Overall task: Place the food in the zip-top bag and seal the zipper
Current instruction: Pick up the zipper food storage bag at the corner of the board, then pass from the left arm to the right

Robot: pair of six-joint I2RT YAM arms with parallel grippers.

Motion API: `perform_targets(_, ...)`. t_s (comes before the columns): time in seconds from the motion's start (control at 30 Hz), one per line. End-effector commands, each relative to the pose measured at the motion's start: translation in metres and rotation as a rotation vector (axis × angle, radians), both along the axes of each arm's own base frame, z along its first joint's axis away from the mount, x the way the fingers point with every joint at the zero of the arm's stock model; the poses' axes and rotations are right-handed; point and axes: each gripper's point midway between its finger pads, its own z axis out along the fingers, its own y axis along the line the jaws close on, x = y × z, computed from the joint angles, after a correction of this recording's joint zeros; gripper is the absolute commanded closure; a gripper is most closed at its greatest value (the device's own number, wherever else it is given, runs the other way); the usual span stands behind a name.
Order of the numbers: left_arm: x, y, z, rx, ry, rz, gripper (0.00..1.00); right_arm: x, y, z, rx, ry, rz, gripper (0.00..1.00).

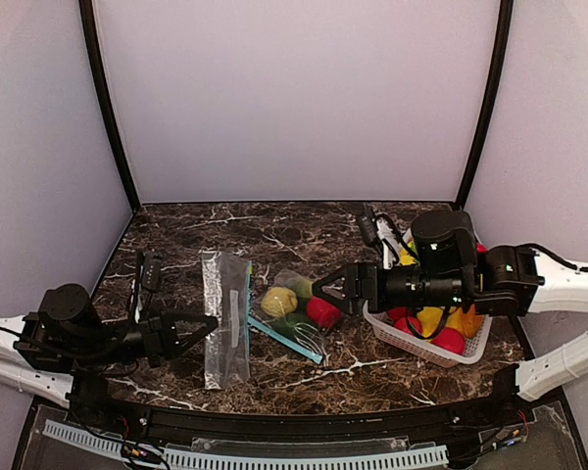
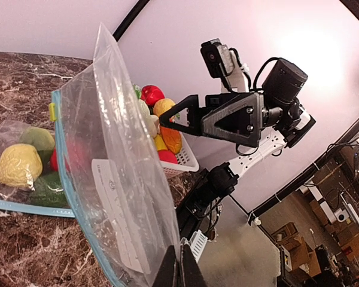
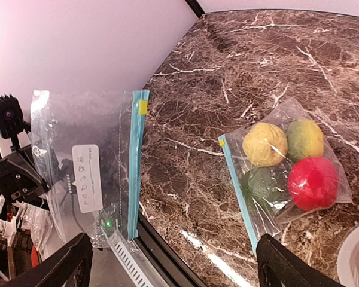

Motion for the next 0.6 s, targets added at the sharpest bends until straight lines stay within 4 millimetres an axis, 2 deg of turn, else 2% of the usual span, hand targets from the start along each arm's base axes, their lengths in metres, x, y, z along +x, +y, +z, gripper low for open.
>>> perform_targets(0.0, 0.008, -0.008, 0.020, 0.052, -0.079, -0.052, 0.99, 0.006, 0.021, 0.018, 0.071, -0.062, 0.137, 0.07)
perform_targets(0.03, 0.017, -0.011, 0.024, 0.060, -0.080, -0.038, 0.99, 0.009, 0.023, 0.019, 0.087, -0.060, 0.146, 0.07)
perform_targets(0.07, 0.015, -0.014, 0.031, 0.051, -0.082, -0.066, 0.99, 0.012, 0.024, 0.019, 0.103, -0.059, 0.156, 0.07)
perform_targets(0.1, 0.023, -0.017, 0.031, 0.056, -0.083, -0.061, 0.99, 0.015, 0.025, 0.020, 0.120, -0.062, 0.164, 0.07)
perform_targets(0.2, 0.026, -0.024, 0.040, 0.037, -0.088, -0.122, 0.99, 0.020, 0.026, 0.023, 0.171, -0.072, 0.202, 0.07)
perform_targets(0.23, 0.036, -0.021, 0.042, 0.029, -0.088, -0.102, 0.99, 0.024, 0.025, 0.026, 0.190, -0.077, 0.210, 0.07)
perform_targets(0.27, 0.035, -0.026, 0.042, 0.026, -0.075, -0.140, 0.99, 0.027, 0.025, 0.027, 0.205, -0.078, 0.218, 0.07)
perform_targets(0.33, 0.048, -0.029, 0.046, 0.010, -0.070, -0.155, 0.99, 0.034, 0.022, 0.029, 0.227, -0.081, 0.222, 0.07)
perform_targets(0.47, 0.058, -0.040, 0.058, -0.024, -0.089, -0.230, 0.99, 0.045, 0.017, 0.031, 0.253, -0.109, 0.232, 0.07)
perform_targets(0.5, 0.056, -0.042, 0.066, -0.054, -0.112, -0.267, 0.99, 0.047, 0.015, 0.032, 0.268, -0.116, 0.235, 0.07)
perform_targets(0.53, 0.064, -0.042, 0.067, -0.063, -0.108, -0.263, 0.99, 0.049, 0.013, 0.033, 0.281, -0.121, 0.236, 0.07)
perform_targets(0.57, 0.061, -0.043, 0.074, -0.090, -0.128, -0.301, 0.99, 0.051, 0.011, 0.035, 0.298, -0.126, 0.234, 0.08)
